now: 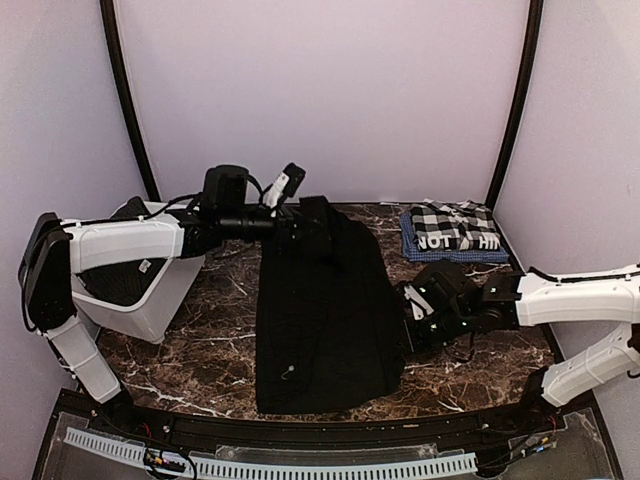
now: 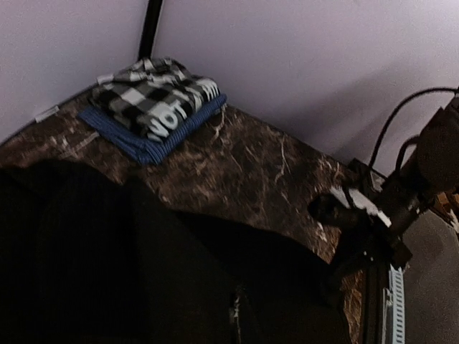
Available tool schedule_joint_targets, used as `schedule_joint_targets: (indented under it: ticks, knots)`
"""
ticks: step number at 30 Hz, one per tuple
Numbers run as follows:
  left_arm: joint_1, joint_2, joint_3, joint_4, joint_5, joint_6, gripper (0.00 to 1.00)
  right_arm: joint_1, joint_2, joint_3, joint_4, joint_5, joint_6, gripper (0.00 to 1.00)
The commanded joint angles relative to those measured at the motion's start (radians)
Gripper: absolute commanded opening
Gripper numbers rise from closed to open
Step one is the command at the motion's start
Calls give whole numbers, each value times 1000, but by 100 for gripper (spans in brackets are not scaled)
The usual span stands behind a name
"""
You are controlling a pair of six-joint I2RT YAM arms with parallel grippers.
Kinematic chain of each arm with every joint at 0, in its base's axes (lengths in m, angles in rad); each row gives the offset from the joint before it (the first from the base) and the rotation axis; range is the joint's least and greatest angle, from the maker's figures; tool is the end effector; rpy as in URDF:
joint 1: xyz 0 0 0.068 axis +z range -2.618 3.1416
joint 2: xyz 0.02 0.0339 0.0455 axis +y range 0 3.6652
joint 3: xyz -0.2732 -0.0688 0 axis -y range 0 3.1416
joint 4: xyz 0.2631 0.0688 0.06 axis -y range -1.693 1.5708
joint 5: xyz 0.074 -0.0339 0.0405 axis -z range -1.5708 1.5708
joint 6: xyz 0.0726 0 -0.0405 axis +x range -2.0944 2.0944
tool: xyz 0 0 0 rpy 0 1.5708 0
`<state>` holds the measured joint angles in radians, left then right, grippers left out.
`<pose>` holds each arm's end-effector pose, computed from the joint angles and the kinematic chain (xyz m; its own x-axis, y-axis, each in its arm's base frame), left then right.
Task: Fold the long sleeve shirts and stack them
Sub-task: Adjust the sleeve at the center of the board.
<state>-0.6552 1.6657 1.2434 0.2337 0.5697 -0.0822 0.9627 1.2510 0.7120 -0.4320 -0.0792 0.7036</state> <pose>0.3276 -0.3011 0.3070 -0.2248 0.0855 -0.9706 0.9178 0.3531 -0.1814 0.1514 0.2276 0.1685 -0.9054 -0.1718 -0.3882 -0.3382 0.8446 0.4150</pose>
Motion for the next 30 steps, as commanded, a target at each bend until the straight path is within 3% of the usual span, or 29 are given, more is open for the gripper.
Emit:
schedule_joint_targets:
  ticks: [1,8,11,13,15,21,26,30]
  knots:
    - [-99,-31,-124,-240,105,-44,2,11,66,53,55,23,-29,0]
    - [-123,28,-112,-574,-118,-36,12,11,143,78,67,4,-57,0]
    - [-128,23,-112,-625,-169,-49,40,11,150,82,68,6,-64,0]
    - [-127,7,-124,-629,-204,-88,52,10,150,84,61,12,-66,0]
    - [-127,-19,-139,-629,-209,-131,59,11,146,84,52,20,-68,0]
    - [-127,-136,-186,-654,-269,-279,65,10,127,66,50,22,-62,0]
    - [-126,-225,-218,-617,-140,-363,71,9,117,52,55,21,-57,0]
    - [-126,-219,-253,-629,-157,-401,70,10,117,50,64,18,-62,0]
